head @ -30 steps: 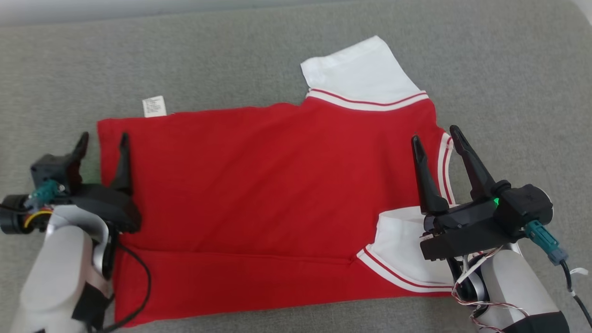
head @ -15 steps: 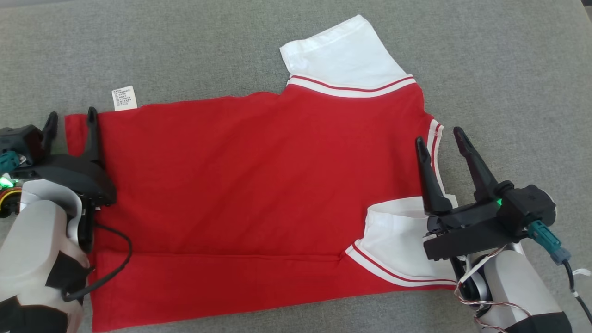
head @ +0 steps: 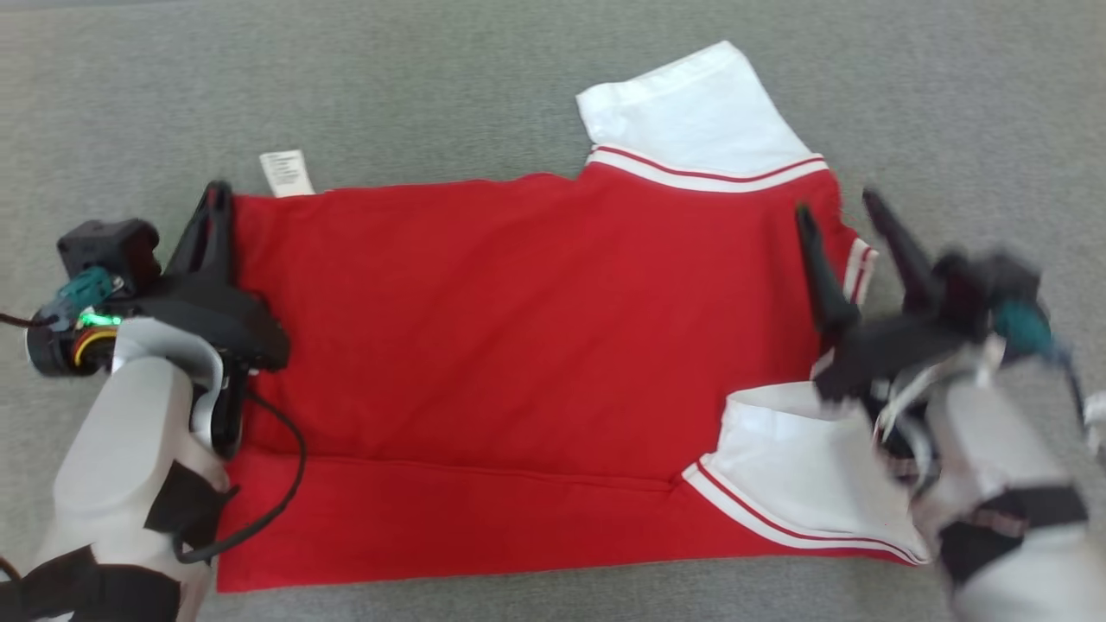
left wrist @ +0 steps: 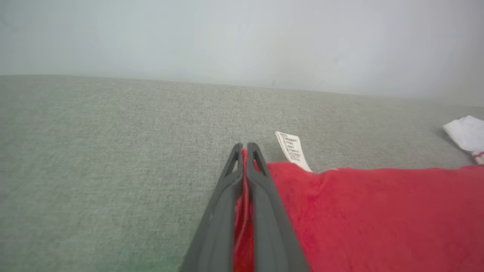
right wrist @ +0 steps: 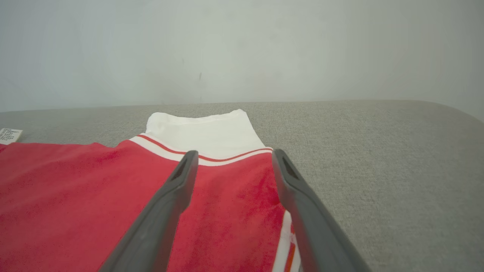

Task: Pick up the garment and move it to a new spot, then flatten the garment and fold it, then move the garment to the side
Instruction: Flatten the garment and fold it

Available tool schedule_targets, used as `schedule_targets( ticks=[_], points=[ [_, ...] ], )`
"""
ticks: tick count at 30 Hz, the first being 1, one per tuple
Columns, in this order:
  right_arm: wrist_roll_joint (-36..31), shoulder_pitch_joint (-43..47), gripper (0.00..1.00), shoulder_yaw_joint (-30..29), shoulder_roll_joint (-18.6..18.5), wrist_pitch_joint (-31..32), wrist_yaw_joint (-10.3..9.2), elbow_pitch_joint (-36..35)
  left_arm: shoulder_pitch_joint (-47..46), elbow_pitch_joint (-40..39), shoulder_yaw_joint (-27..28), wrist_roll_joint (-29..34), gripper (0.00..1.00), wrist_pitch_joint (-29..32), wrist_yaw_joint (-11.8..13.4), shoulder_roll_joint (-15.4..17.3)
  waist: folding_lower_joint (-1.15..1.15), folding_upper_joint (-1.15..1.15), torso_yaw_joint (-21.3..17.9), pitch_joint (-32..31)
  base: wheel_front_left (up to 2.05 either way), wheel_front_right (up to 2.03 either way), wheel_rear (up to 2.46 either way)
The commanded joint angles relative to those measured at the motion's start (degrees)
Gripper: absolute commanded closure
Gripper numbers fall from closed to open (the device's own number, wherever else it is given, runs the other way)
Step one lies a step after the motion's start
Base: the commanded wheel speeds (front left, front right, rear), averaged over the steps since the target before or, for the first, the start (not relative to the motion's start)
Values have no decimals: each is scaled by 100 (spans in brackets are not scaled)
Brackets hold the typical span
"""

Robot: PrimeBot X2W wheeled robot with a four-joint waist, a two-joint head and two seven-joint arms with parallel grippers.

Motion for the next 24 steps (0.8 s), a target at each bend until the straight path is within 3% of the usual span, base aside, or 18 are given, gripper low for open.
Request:
schedule_targets(
  ticks=[1,7,13,24],
  points=[
    [78,-245,0,39,-63,103,5,114,68,-103,14,12,100,-12,12,-10,-1,-1,112,12,0,0,0],
    [509,-1513,0,-3,-205,742,5,1133,102,-522,-93,102,100,-13,12,-174,-1,-1,368,153,0,0,0],
    [500,-2598,0,97,-283,1209,5,2187,-14,-836,-242,166,100,-14,12,-326,-1,-1,602,344,0,0,0],
    [255,-3848,0,102,-227,1380,5,3789,-256,-1163,-437,172,100,-14,12,-520,-1,-1,958,786,0,0,0]
  ],
)
